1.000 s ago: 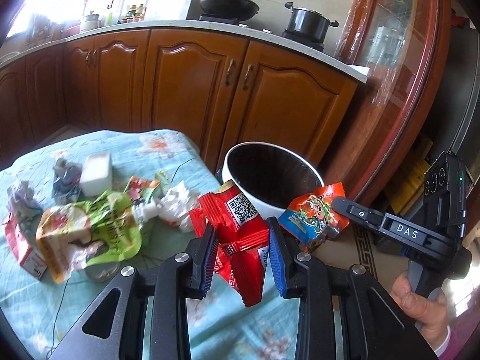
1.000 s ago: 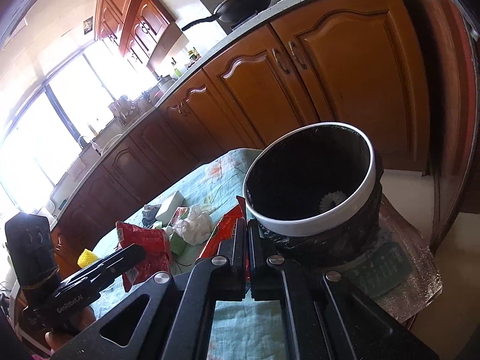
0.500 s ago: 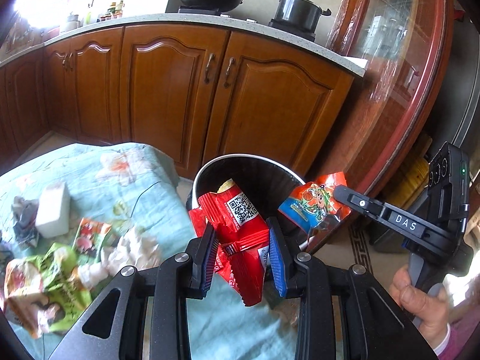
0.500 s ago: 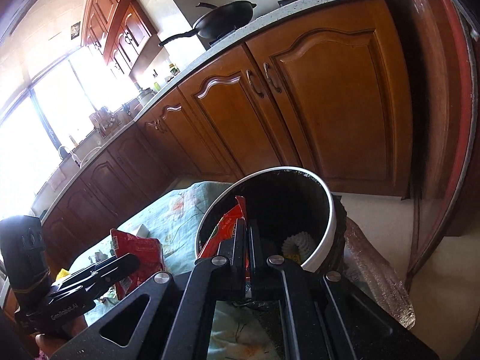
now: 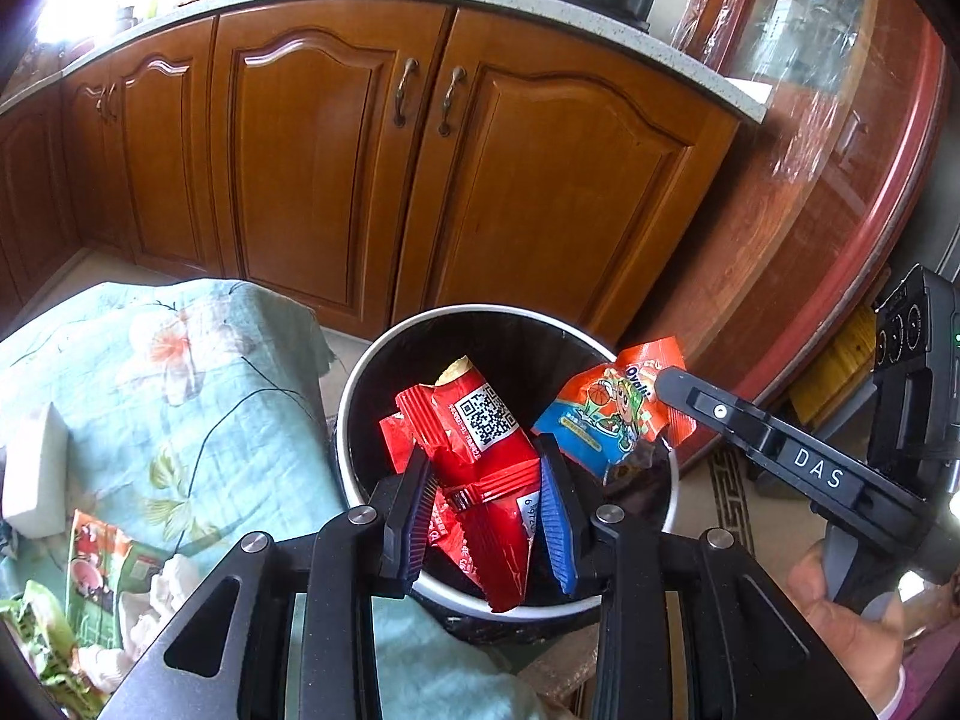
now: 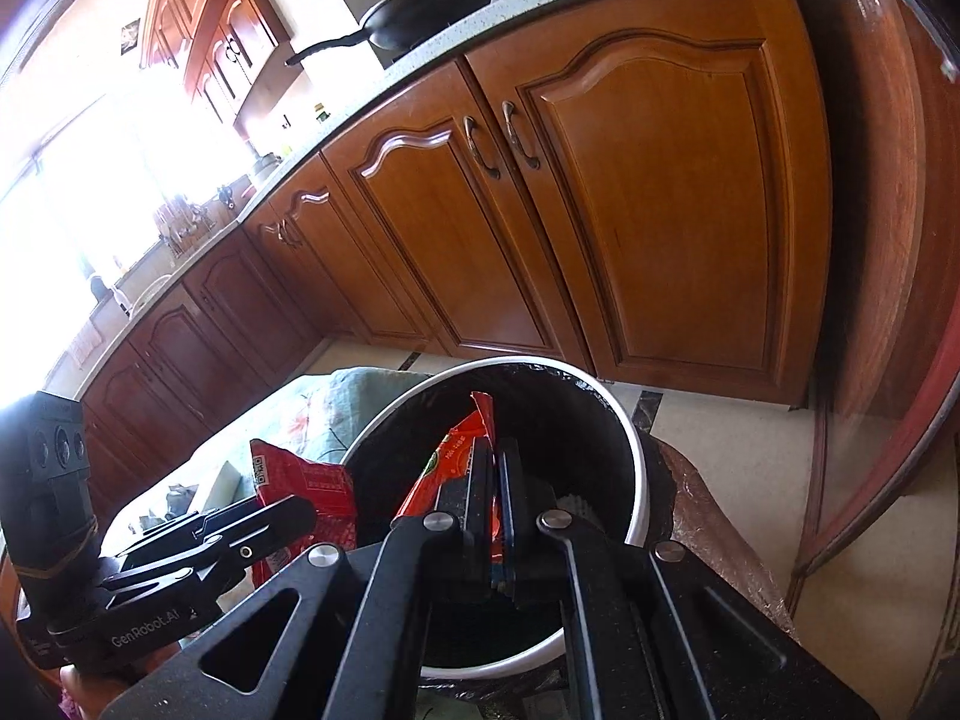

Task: Collect trash
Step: 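Move both tools over the bin and open them to release the wrappers, then grasp the red milk carton with the left tool while the right tool grasps crumpled tissue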

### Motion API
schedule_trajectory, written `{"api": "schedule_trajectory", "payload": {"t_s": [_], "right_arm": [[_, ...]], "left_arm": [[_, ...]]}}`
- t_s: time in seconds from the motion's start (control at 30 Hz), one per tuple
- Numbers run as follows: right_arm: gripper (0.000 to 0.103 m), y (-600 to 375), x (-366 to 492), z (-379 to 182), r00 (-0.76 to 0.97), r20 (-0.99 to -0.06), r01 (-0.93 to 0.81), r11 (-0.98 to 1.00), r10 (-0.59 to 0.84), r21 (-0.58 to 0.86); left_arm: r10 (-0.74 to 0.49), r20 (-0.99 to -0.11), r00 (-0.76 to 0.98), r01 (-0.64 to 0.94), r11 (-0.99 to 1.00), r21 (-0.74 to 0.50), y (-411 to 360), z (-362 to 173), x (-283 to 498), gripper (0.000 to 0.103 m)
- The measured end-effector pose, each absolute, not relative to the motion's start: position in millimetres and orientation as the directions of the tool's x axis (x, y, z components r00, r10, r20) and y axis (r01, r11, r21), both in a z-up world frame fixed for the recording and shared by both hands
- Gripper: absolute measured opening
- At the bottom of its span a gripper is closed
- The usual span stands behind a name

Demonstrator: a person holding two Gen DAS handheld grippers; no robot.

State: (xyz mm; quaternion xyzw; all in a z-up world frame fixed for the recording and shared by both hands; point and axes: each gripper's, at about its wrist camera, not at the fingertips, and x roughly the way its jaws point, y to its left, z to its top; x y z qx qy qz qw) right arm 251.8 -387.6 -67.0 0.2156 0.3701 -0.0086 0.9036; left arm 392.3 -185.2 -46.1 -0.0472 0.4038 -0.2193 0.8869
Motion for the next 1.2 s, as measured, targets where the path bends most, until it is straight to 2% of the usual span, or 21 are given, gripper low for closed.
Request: {"api": "schedule_trajectory", "payload": {"t_s": [0.03, 0.13, 0.17, 0.2, 0.27, 0.37, 0.43, 0.5, 0.6, 0.77, 1.2], "right_arm": [[0.006, -389, 254, -69, 0.721, -0.677, 0.178, 0.906, 0.145, 0.384], [0.013, -393, 257, -77, 0.705, -0.690, 0.186, 0.896, 0.163, 0.402], [0.021, -395, 257, -79, 0.703, -0.691, 0.188, 0.894, 0.166, 0.406], [0.034, -396, 256, -79, 0.705, -0.689, 0.191, 0.891, 0.168, 0.412], [0.048, -396, 253, -78, 0.712, -0.681, 0.188, 0.887, 0.172, 0.421], [0.049, -395, 248, -75, 0.720, -0.672, 0.185, 0.885, 0.174, 0.427], [0.054, -393, 244, -72, 0.727, -0.663, 0.179, 0.882, 0.180, 0.436], [0.071, -391, 238, -69, 0.735, -0.653, 0.173, 0.880, 0.183, 0.442], [0.082, -385, 230, -64, 0.750, -0.634, 0.165, 0.875, 0.189, 0.455], [0.088, -369, 213, -57, 0.760, -0.614, 0.144, 0.865, 0.214, 0.480], [0.089, -311, 188, -62, 0.728, -0.610, 0.083, 0.844, 0.312, 0.531]], "left_arm": [[-0.426, -0.702, 0.570, 0.352, 0.899, -0.260, -187, -49, 396, 0.032], [-0.416, -0.716, 0.561, 0.342, 0.904, -0.257, -192, -55, 401, 0.047], [-0.417, -0.714, 0.563, 0.343, 0.904, -0.257, -192, -55, 400, 0.049], [-0.413, -0.715, 0.564, 0.343, 0.905, -0.252, -192, -56, 400, 0.051], [-0.409, -0.713, 0.569, 0.343, 0.906, -0.246, -192, -56, 398, 0.054], [-0.408, -0.707, 0.578, 0.343, 0.907, -0.243, -190, -56, 389, 0.055], [-0.407, -0.702, 0.585, 0.338, 0.909, -0.246, -185, -54, 381, 0.057], [-0.410, -0.694, 0.592, 0.335, 0.908, -0.251, -178, -51, 369, 0.058], [-0.405, -0.683, 0.607, 0.321, 0.912, -0.256, -168, -49, 354, 0.061], [-0.397, -0.667, 0.630, 0.292, 0.917, -0.270, -146, -44, 327, 0.065], [-0.350, -0.658, 0.667, 0.182, 0.933, -0.312, -79, -38, 260, 0.066]]}}
